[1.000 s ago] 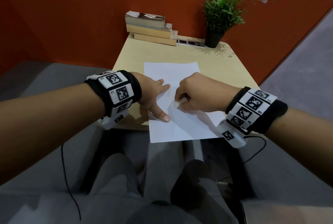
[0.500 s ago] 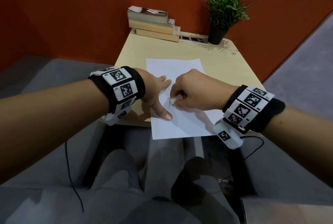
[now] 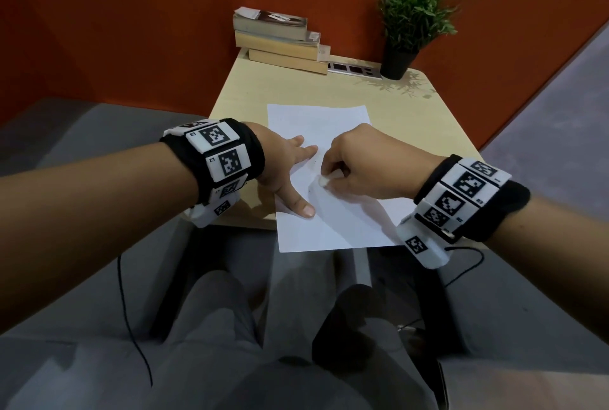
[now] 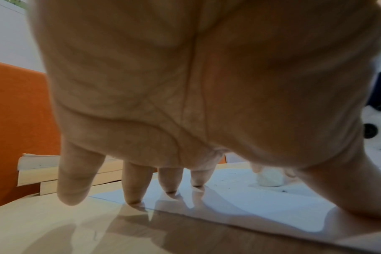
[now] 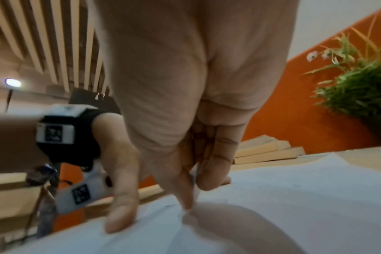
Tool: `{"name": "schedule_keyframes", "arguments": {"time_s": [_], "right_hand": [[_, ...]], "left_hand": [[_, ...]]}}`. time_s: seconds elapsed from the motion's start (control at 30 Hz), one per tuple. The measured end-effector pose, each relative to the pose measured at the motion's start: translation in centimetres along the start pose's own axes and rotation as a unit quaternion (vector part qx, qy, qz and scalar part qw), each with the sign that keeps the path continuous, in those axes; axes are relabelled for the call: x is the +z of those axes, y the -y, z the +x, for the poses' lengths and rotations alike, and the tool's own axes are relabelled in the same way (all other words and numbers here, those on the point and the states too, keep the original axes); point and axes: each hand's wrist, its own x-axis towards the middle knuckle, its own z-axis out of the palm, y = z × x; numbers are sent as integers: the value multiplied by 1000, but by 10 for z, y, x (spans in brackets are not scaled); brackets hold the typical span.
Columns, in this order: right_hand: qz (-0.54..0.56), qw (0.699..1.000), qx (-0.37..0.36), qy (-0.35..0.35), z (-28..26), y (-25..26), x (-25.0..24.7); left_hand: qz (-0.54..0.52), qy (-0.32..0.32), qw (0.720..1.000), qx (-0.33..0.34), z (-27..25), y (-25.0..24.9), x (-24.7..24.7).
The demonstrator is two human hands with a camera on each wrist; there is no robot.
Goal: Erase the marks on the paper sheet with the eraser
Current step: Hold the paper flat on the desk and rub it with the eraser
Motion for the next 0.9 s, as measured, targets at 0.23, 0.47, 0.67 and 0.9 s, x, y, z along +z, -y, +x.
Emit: {"name": "schedule_keyframes", "arguments": {"time_s": [0.23, 0.47, 0.67, 0.9], "right_hand": [[-9, 1000, 13, -14, -7, -2, 2], [-12, 1000, 18, -5, -11, -1, 0], [4, 1000, 5, 3, -17, 1, 1], [-22, 1000, -7, 14, -21, 5, 0]], "left_hand": [[12, -6, 1000, -2, 0, 0, -2], [13, -8, 1000, -7, 0, -1, -3], [11, -11, 1000, -2, 1, 0, -2], [19, -12, 1000, -3, 0, -1, -1]]}}
